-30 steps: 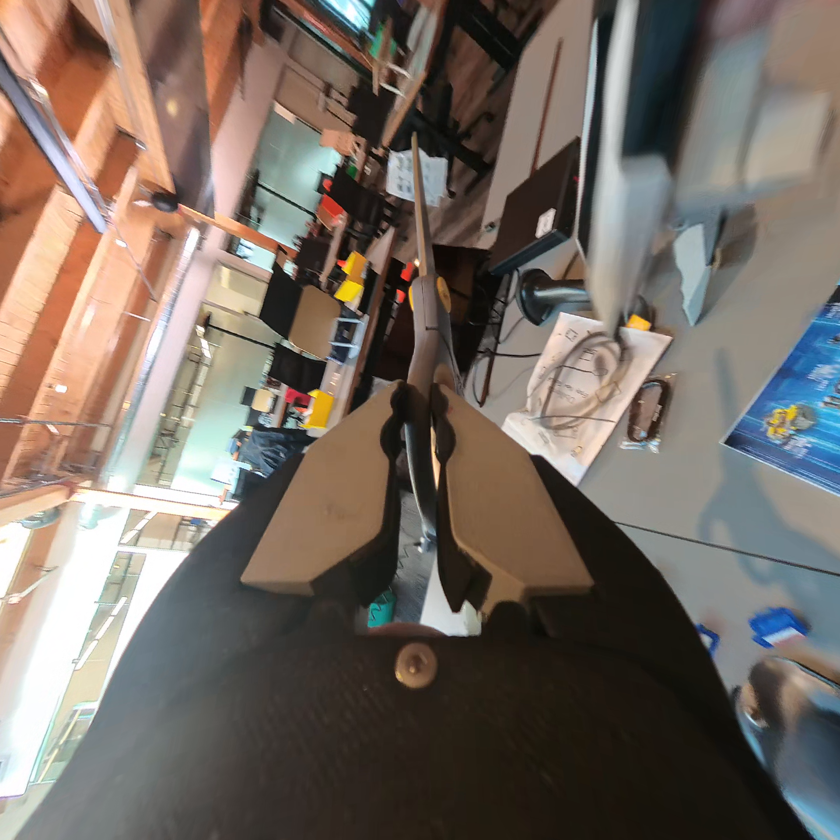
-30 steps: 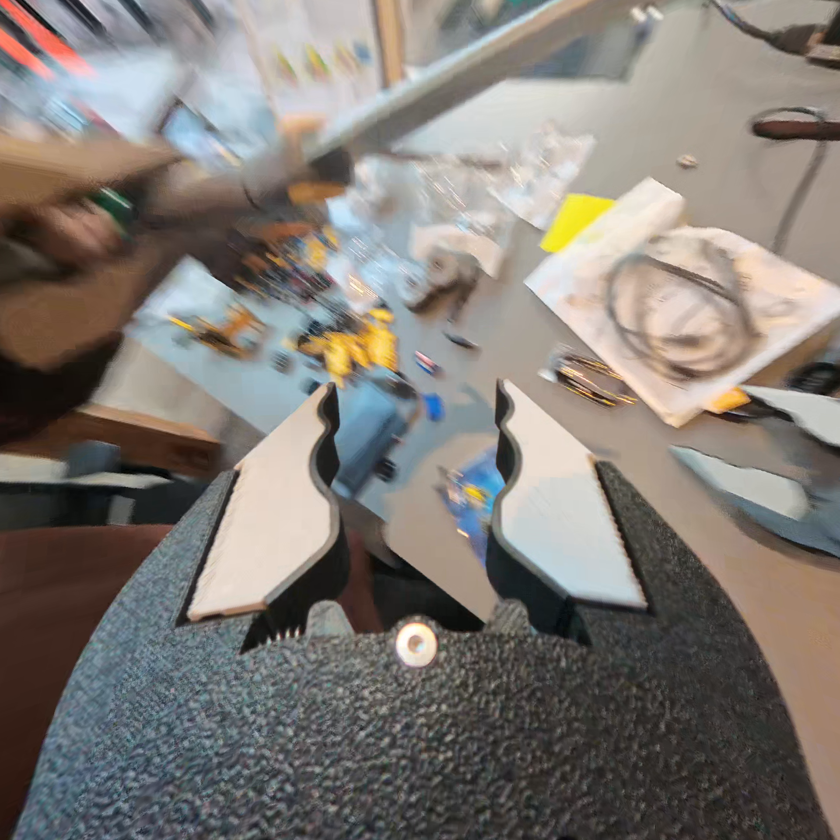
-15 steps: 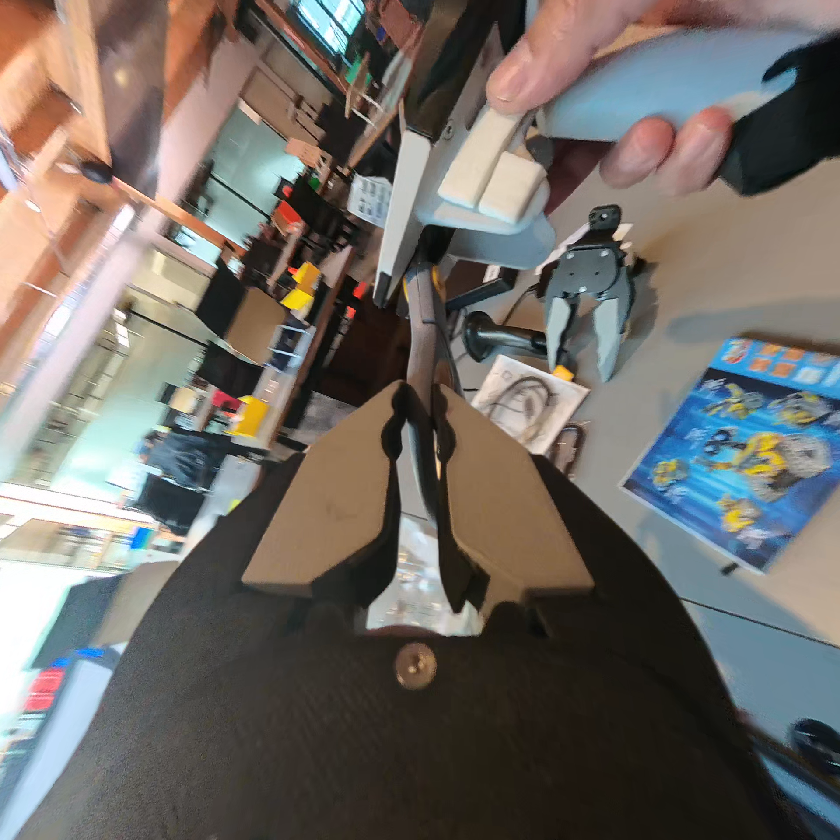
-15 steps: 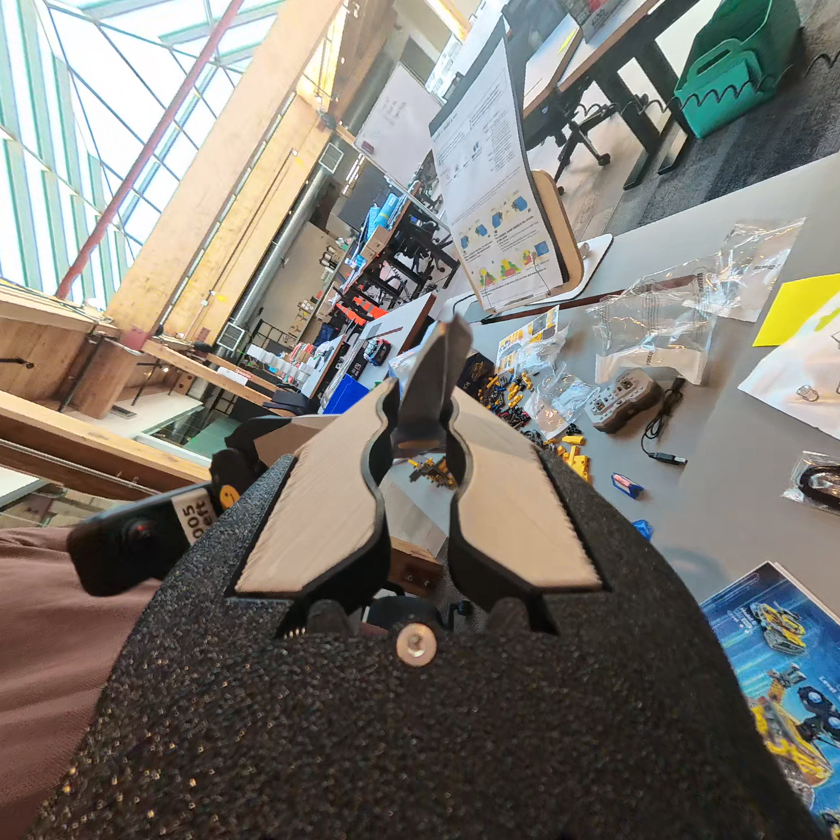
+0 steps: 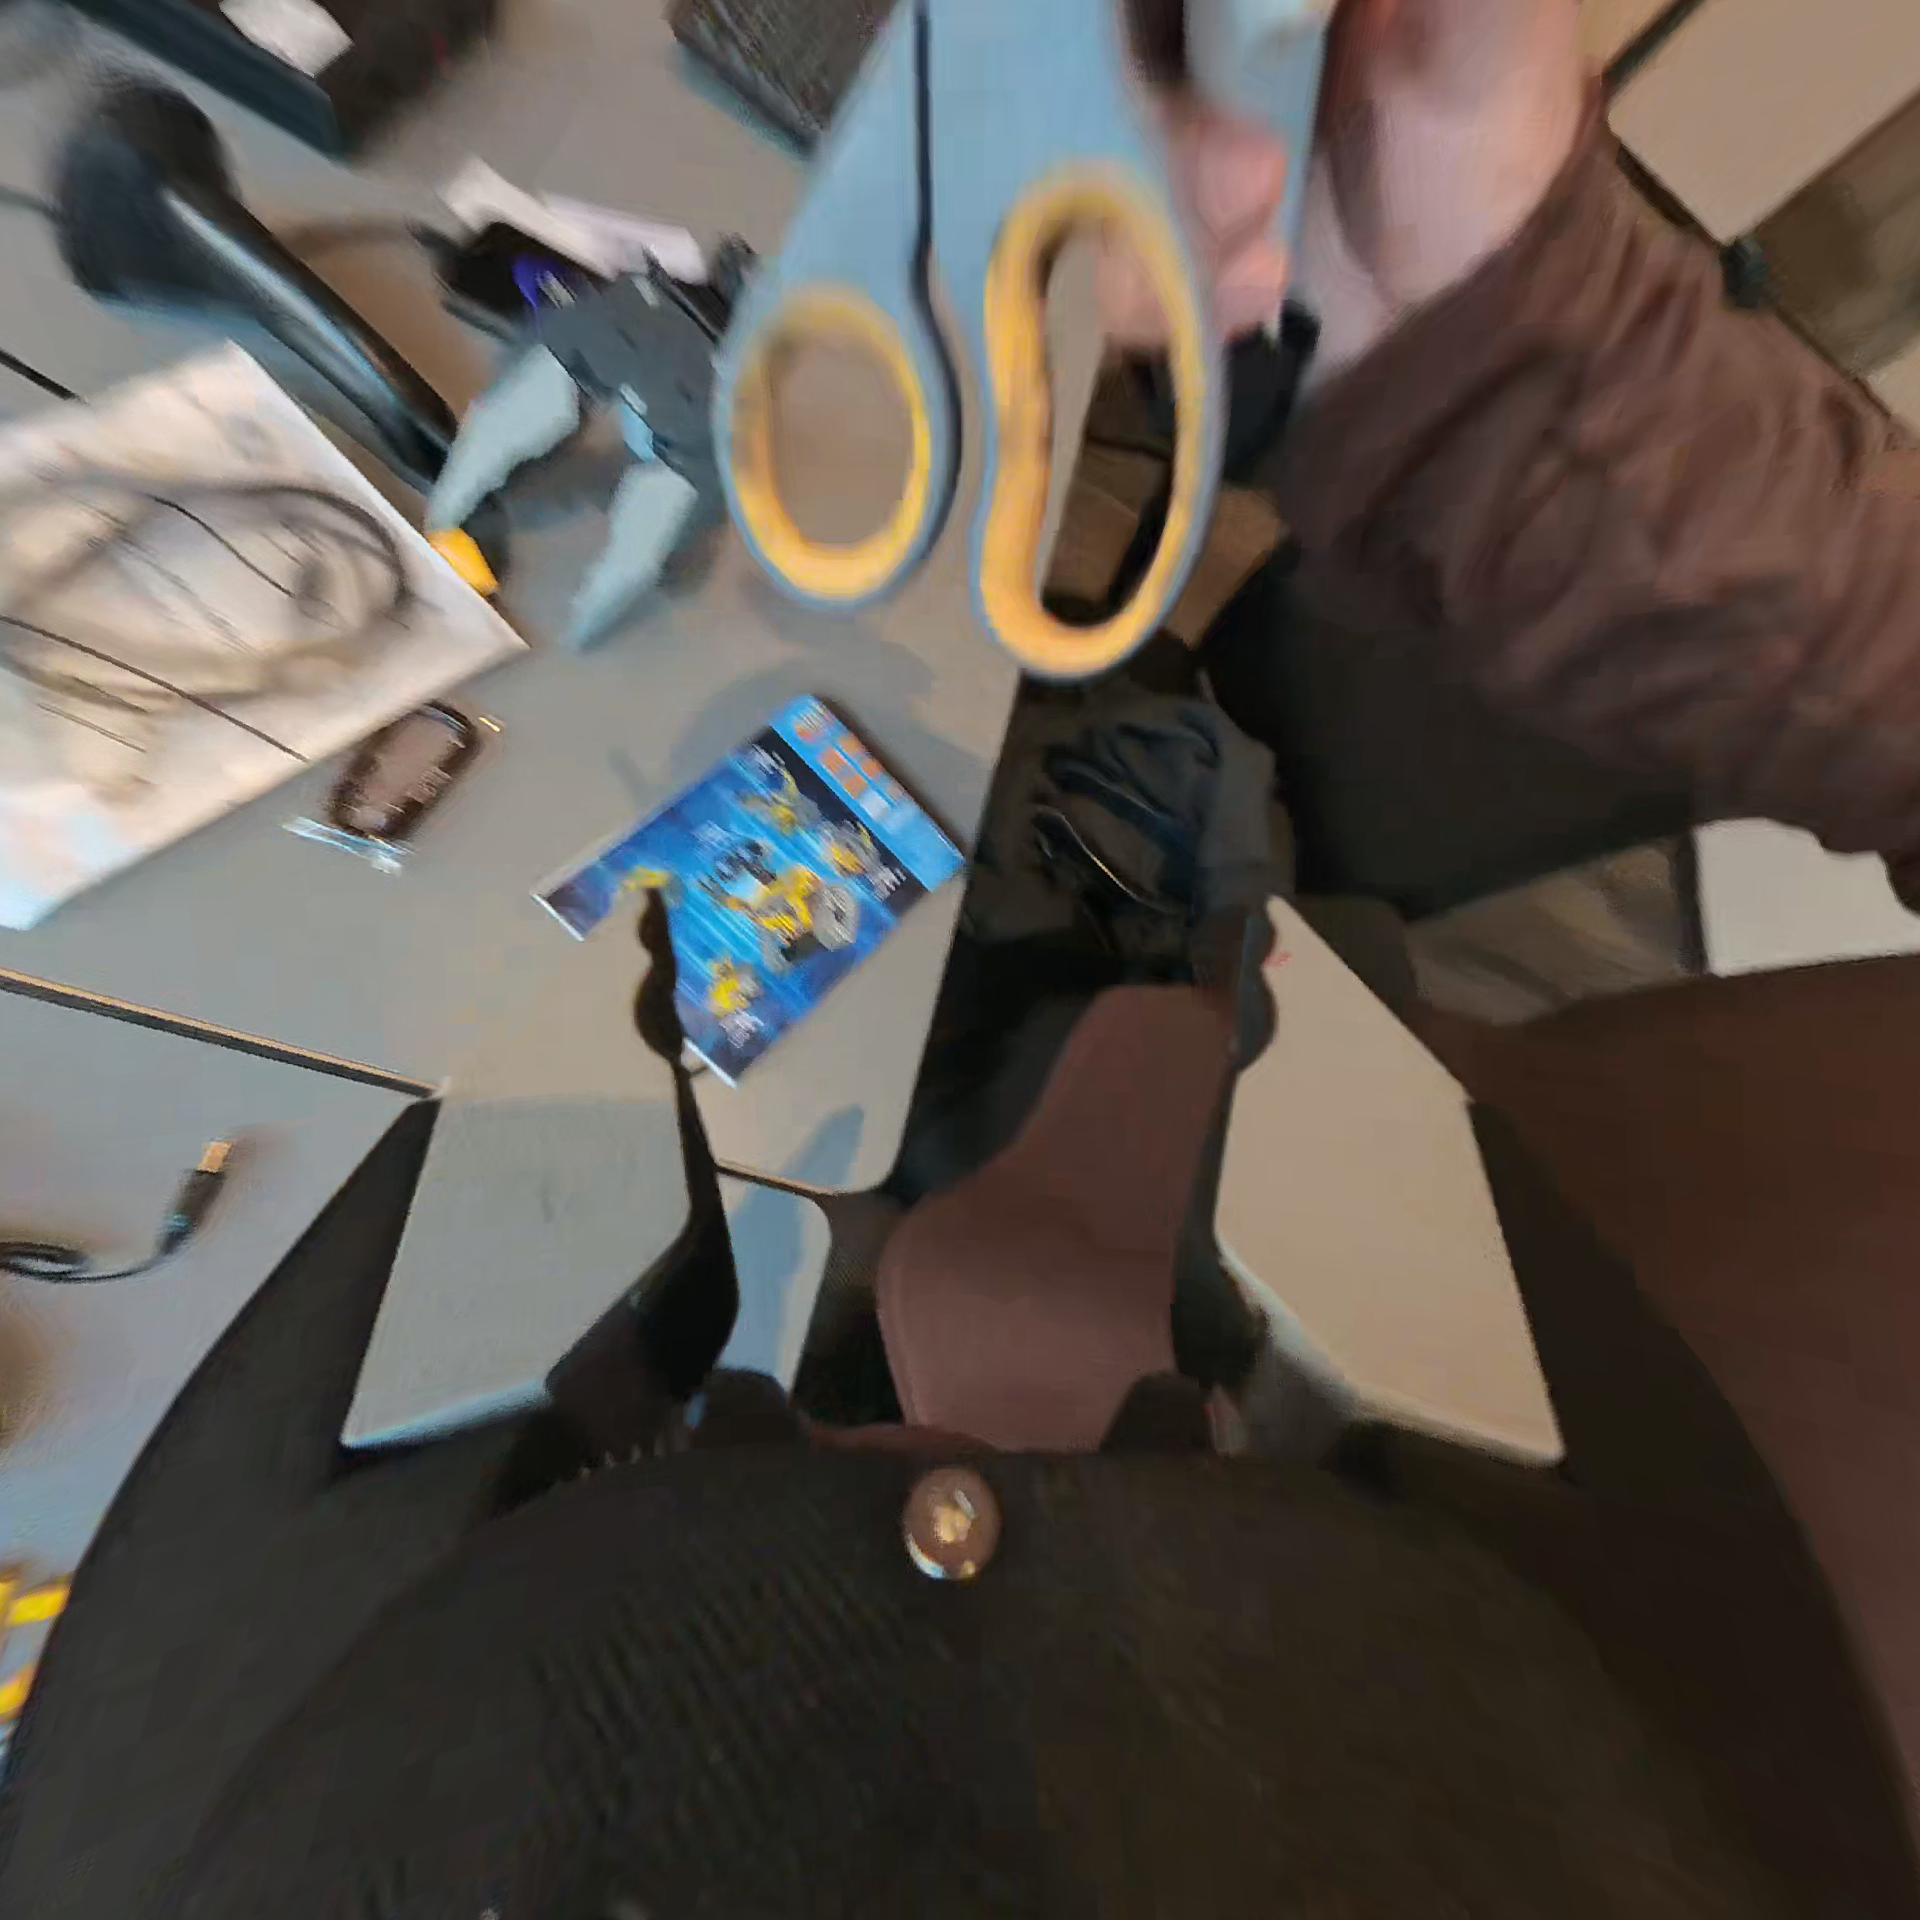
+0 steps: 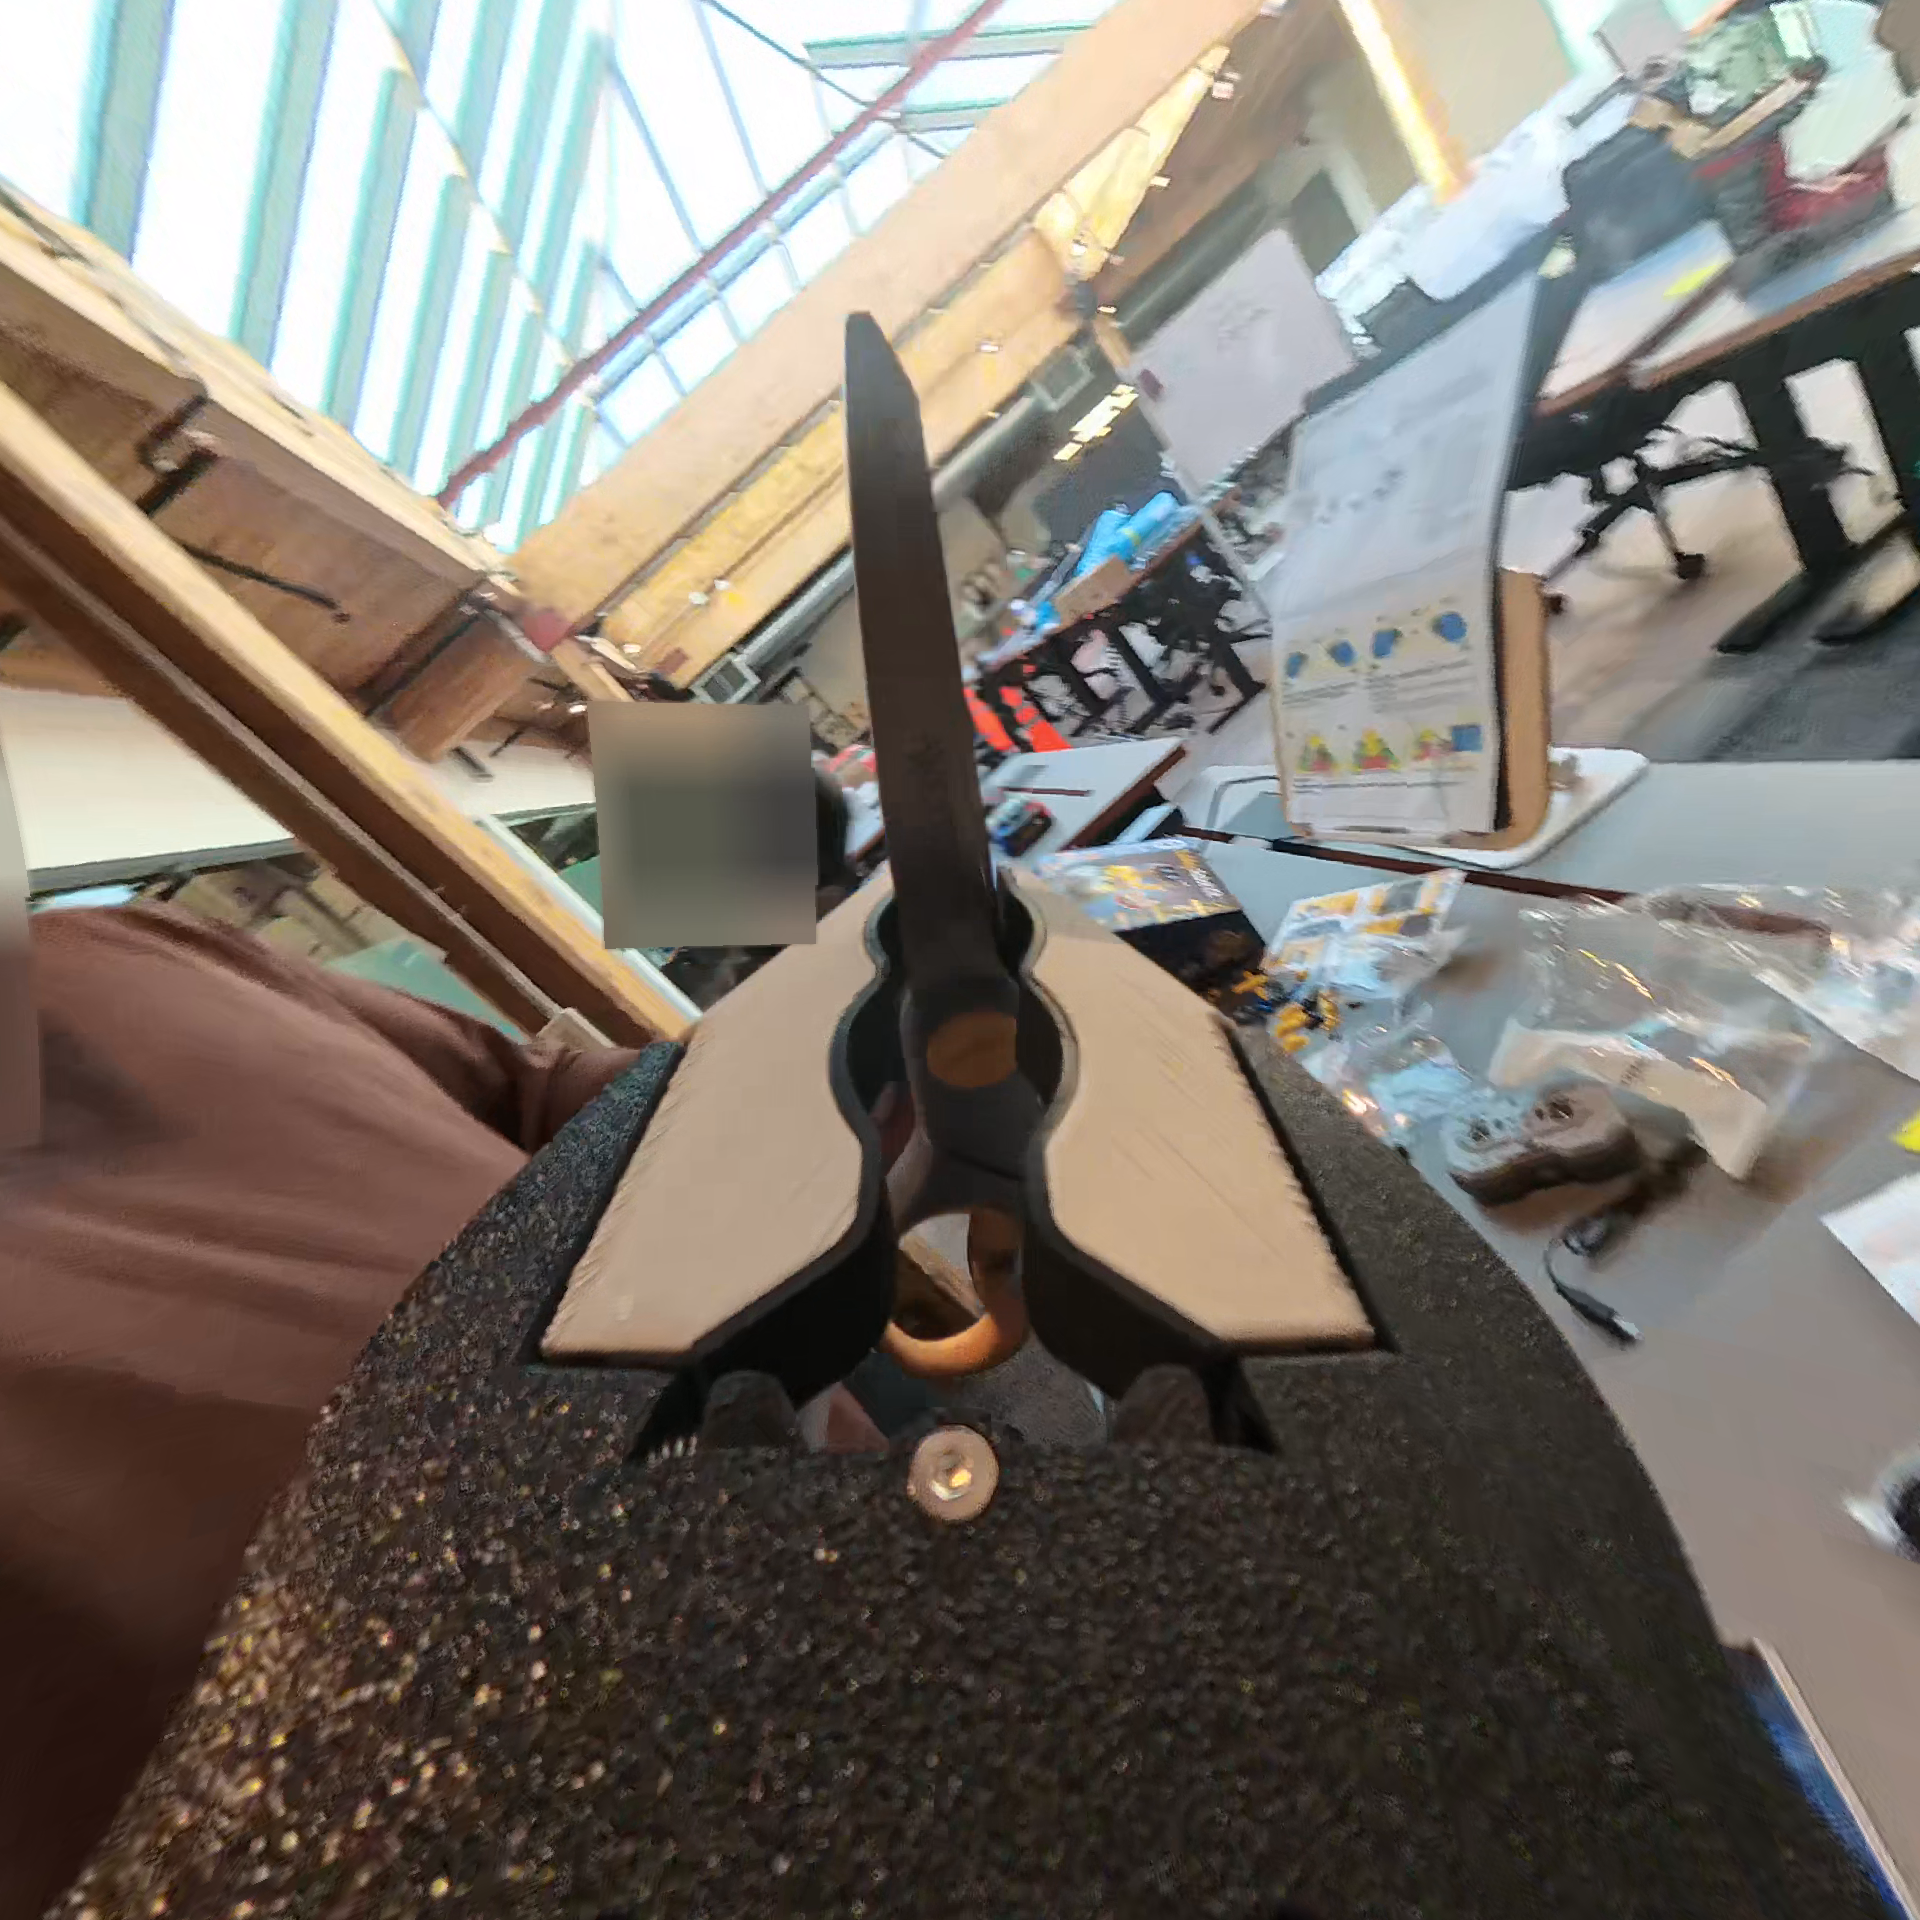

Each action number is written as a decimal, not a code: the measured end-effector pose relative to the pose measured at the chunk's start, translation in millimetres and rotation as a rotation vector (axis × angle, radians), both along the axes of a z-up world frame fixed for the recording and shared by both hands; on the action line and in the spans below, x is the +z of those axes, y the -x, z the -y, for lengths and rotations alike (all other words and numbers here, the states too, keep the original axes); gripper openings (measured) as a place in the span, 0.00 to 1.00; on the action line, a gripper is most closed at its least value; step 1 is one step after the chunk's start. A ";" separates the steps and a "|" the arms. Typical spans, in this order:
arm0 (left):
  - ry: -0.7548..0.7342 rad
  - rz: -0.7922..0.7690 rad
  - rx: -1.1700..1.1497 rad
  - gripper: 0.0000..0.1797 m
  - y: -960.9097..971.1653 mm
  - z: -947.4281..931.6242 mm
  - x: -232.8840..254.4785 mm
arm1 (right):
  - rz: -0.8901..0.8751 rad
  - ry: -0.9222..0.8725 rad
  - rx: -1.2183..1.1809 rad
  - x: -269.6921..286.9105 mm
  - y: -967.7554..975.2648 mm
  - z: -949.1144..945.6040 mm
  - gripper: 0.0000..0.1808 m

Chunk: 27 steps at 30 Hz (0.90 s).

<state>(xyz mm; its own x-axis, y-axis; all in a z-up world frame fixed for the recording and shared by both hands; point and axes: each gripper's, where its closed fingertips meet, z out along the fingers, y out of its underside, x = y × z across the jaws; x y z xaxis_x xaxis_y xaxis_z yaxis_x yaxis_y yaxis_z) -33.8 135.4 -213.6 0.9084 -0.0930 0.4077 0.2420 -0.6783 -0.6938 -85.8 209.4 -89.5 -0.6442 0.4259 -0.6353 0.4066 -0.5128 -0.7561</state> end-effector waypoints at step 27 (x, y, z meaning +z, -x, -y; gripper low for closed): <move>-0.120 -0.439 0.153 0.70 -16.1 -63.8 -13.3 | -0.352 0.230 0.292 66.0 -43.4 23.4 0.08</move>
<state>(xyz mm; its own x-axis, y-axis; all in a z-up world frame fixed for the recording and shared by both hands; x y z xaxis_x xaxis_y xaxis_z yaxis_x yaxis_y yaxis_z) -17.7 199.3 -226.9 0.9992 0.0322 -0.0227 -0.0005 -0.5667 -0.8240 -42.3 186.0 -23.5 -0.9073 0.0707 -0.4144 0.2986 -0.5854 -0.7537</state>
